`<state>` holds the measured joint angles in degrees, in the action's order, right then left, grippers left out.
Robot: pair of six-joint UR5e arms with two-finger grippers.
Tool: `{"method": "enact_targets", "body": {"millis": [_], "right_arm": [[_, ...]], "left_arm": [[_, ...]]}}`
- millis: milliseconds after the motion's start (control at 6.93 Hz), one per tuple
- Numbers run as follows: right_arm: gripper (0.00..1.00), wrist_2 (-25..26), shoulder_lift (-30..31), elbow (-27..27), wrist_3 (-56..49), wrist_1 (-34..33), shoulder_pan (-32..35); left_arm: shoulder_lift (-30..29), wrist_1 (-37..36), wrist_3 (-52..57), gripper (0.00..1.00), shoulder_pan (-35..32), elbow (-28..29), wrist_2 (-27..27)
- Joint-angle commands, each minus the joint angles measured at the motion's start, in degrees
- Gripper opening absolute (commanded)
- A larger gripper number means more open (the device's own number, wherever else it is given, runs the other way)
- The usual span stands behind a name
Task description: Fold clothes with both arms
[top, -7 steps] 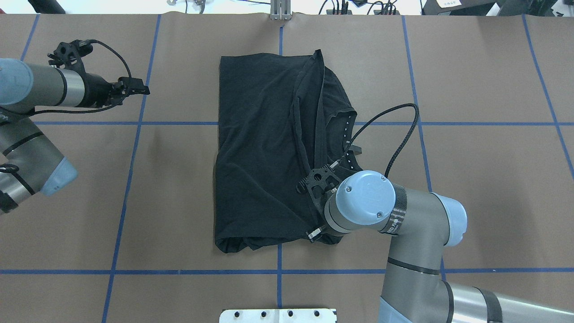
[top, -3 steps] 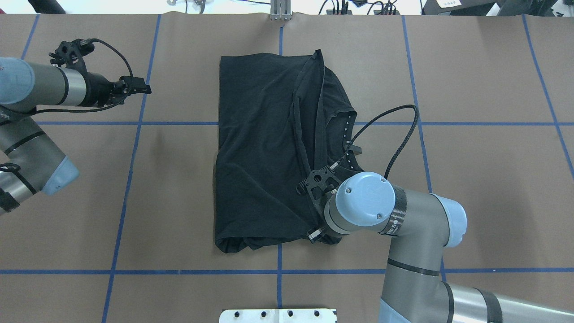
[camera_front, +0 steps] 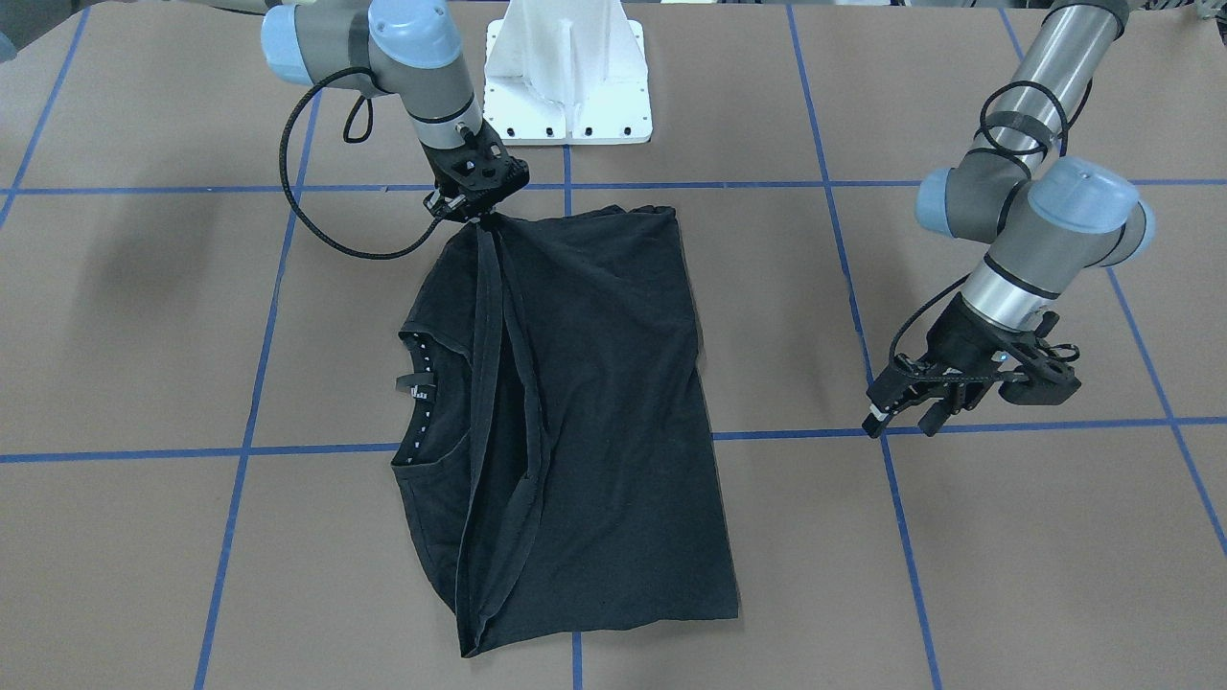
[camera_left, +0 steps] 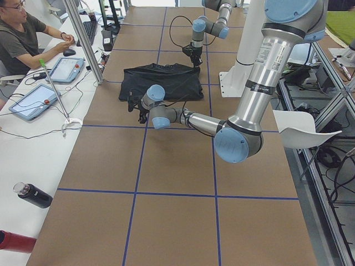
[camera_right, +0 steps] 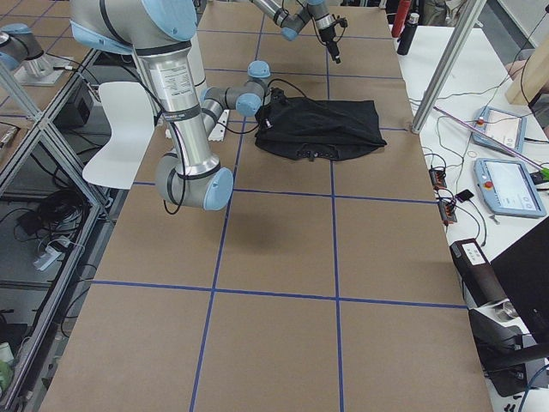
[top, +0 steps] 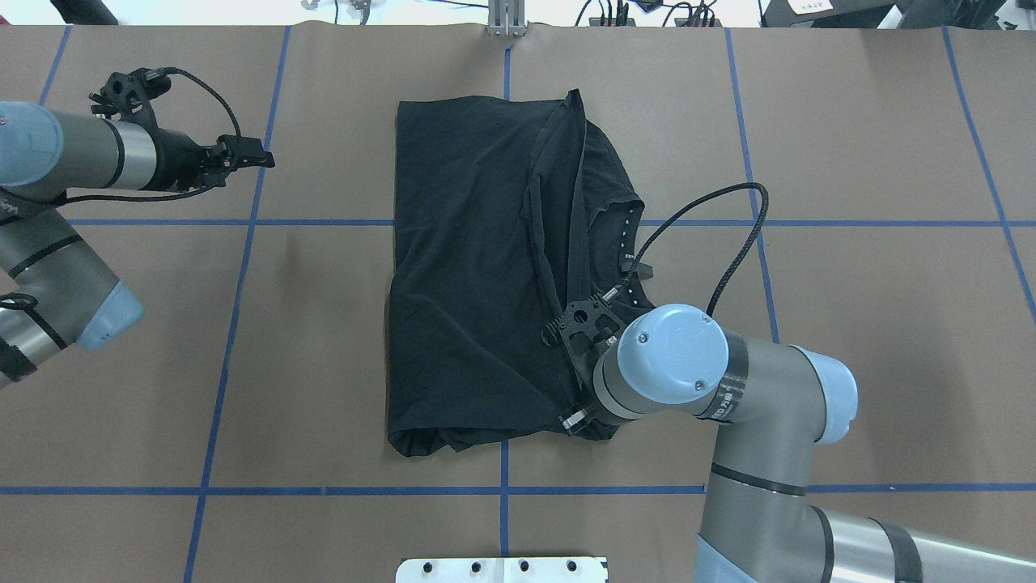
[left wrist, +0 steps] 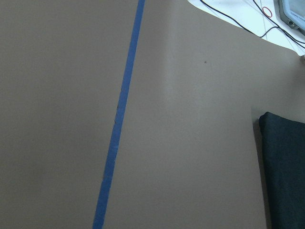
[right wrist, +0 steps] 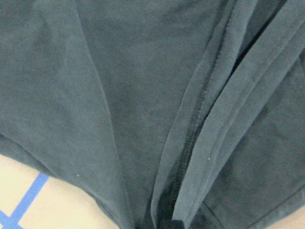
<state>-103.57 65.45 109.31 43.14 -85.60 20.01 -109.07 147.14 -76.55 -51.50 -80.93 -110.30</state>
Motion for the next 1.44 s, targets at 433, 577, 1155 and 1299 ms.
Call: {"method": "enact_targets", "body": {"millis": [433,577,1155,1299], "right_arm": [[0.03,0.74,7.93,4.94,7.92,0.09,-2.07],[0.54,0.83,8.02,4.69,7.92,0.09,-2.08],[1.00,0.04,6.53,5.39,8.10,-1.83,0.03],[0.95,0.56,3.57,4.78,8.10,-4.98,-0.14]], "left_arm": [[0.00,-0.01,-1.93,0.99,-0.18,-0.89,0.00],[0.08,-0.01,-2.20,0.99,-0.18,-0.89,0.00],[-0.09,-0.01,-2.29,0.99,-0.09,-0.81,0.09],[-0.09,-0.01,-2.29,0.99,-0.09,-0.81,0.00]]}}
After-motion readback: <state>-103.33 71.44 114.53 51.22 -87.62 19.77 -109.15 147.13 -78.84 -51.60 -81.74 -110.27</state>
